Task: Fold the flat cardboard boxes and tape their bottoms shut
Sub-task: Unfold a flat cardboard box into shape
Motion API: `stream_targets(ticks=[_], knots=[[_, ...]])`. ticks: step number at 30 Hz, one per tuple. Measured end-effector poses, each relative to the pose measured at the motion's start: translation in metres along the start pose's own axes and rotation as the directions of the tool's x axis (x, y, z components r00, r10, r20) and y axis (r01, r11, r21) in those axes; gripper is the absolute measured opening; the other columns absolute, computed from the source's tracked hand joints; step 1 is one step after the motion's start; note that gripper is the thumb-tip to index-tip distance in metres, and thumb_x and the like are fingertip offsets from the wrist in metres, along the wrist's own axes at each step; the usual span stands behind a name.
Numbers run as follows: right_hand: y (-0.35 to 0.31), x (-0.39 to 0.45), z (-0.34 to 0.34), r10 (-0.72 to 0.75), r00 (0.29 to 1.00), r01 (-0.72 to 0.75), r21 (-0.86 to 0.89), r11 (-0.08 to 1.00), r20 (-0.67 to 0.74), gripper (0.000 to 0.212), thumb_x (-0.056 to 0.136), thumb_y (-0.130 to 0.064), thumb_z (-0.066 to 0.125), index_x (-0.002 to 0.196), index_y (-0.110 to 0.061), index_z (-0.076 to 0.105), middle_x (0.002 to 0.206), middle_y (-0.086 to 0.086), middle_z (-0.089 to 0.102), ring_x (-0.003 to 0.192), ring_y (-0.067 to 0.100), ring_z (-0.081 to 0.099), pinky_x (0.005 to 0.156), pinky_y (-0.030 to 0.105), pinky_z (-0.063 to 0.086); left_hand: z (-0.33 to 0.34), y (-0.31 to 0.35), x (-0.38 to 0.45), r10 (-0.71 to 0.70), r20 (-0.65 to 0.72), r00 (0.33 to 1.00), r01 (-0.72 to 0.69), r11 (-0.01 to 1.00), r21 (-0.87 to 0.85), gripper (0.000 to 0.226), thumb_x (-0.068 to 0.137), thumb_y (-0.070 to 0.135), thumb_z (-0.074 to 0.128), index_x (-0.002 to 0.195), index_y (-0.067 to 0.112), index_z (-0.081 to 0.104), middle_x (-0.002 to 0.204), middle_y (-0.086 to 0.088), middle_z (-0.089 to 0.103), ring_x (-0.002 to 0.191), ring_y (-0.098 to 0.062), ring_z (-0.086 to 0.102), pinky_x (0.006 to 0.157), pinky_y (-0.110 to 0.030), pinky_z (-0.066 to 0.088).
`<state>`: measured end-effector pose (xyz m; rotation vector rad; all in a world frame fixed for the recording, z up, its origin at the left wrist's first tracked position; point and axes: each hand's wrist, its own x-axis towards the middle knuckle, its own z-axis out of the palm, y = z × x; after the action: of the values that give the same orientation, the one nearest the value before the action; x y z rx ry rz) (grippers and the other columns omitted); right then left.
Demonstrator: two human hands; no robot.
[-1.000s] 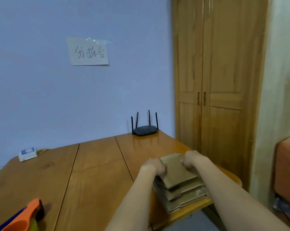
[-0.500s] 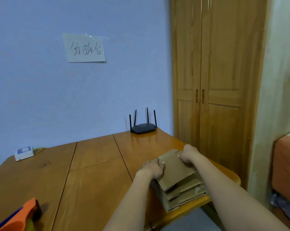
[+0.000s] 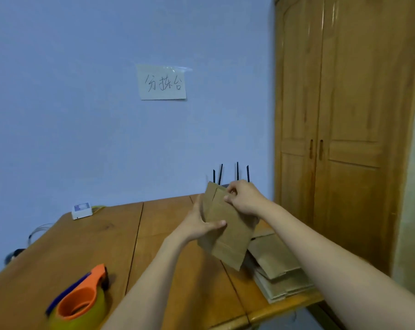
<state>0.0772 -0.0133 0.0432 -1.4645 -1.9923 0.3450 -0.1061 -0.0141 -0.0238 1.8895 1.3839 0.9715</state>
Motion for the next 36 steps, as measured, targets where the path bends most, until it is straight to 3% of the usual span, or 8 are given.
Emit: stream_targets(ticks=[7,12,15,18,21,23,29,36], knots=[[-0.062,-0.017,0.081,-0.243,0.959,0.255,-0.074,0.964,0.145,0.014,0.094,-0.025,0.064,0.103,-0.016,0.070,0.103,0.002,0.070,0.095,0.020,0.063,0.079,0.033,0.049,-0.043,-0.071,-0.067,-0.205,-0.165,0.965,0.192,0.977,-0.092,0.136,0.043,0.069,0.089,0.152,0.029,0.018,0.147,0.005,0.040,0.127,-0.017,0.050,0.102,-0.039,0.050],[-0.072,-0.034,0.130,-0.310,0.924,0.336,-0.087,0.938,0.225,0.007,0.096,-0.033,0.062,0.091,-0.030,0.066,0.096,-0.009,0.061,0.089,0.009,0.057,0.088,0.035,0.054,-0.052,-0.105,-0.100,-0.216,-0.188,0.958,0.167,0.954,-0.247,0.126,0.053,0.055,0.092,0.149,0.029,0.014,0.140,0.004,0.043,0.122,-0.015,0.051,0.101,-0.033,0.050],[-0.066,-0.038,0.141,-0.319,0.932,0.346,-0.163,0.924,0.170,0.017,0.097,-0.040,0.057,0.109,-0.033,0.066,0.115,-0.009,0.050,0.115,0.017,0.044,0.104,0.037,0.041,-0.051,-0.111,-0.104,-0.207,-0.229,0.951,0.145,0.955,-0.260,0.130,0.052,0.060,0.091,0.151,0.033,0.011,0.142,0.006,0.039,0.128,-0.017,0.047,0.106,-0.040,0.047],[-0.059,-0.039,0.134,-0.322,0.944,0.329,-0.202,0.922,0.069,0.049,0.091,-0.047,0.064,0.137,-0.044,0.047,0.144,-0.006,0.033,0.135,0.024,0.027,0.115,0.045,0.027,-0.048,-0.123,-0.099,-0.245,-0.285,0.927,0.176,0.953,-0.246,0.129,0.045,0.070,0.088,0.146,0.040,0.015,0.147,0.002,0.038,0.130,-0.019,0.047,0.105,-0.045,0.048],[-0.039,-0.035,0.121,-0.140,0.989,0.142,-0.030,0.989,0.053,0.090,0.082,-0.054,0.073,0.153,-0.043,0.019,0.159,-0.004,0.018,0.144,0.025,0.026,0.115,0.047,0.029,-0.047,-0.125,-0.098,-0.240,-0.265,0.934,0.163,0.945,-0.284,0.120,0.052,0.061,0.090,0.144,0.038,0.017,0.143,0.003,0.041,0.126,-0.017,0.048,0.105,-0.039,0.048],[-0.017,-0.034,0.111,0.009,0.992,-0.033,0.188,0.982,0.126,0.102,0.077,-0.056,0.076,0.155,-0.036,0.014,0.156,0.004,0.030,0.136,0.025,0.042,0.105,0.042,0.042,-0.046,-0.127,-0.096,-0.217,-0.246,0.945,0.137,0.943,-0.304,0.114,0.063,0.048,0.090,0.147,0.031,0.016,0.137,0.006,0.043,0.120,-0.013,0.049,0.099,-0.027,0.048],[0.025,-0.054,0.133,0.009,0.924,-0.202,0.469,0.860,0.382,0.072,0.069,-0.048,0.087,0.131,-0.028,0.055,0.124,-0.007,0.066,0.106,0.004,0.065,0.084,0.020,0.056,-0.040,-0.128,-0.096,-0.164,-0.182,0.969,0.102,0.946,-0.309,0.118,0.064,0.050,0.088,0.152,0.036,0.011,0.140,0.012,0.040,0.121,-0.007,0.047,0.081,-0.012,0.049],[0.005,-0.052,0.158,-0.044,0.947,-0.179,0.639,0.748,0.317,0.071,0.070,-0.036,0.090,0.127,-0.033,0.048,0.116,-0.009,0.069,0.104,0.004,0.067,0.084,0.021,0.055,-0.040,-0.125,-0.095,-0.172,-0.111,0.979,0.136,0.952,-0.273,0.100,0.060,0.057,0.089,0.141,0.038,0.032,0.135,0.015,0.054,0.120,-0.005,0.056,0.101,-0.031,0.051]])
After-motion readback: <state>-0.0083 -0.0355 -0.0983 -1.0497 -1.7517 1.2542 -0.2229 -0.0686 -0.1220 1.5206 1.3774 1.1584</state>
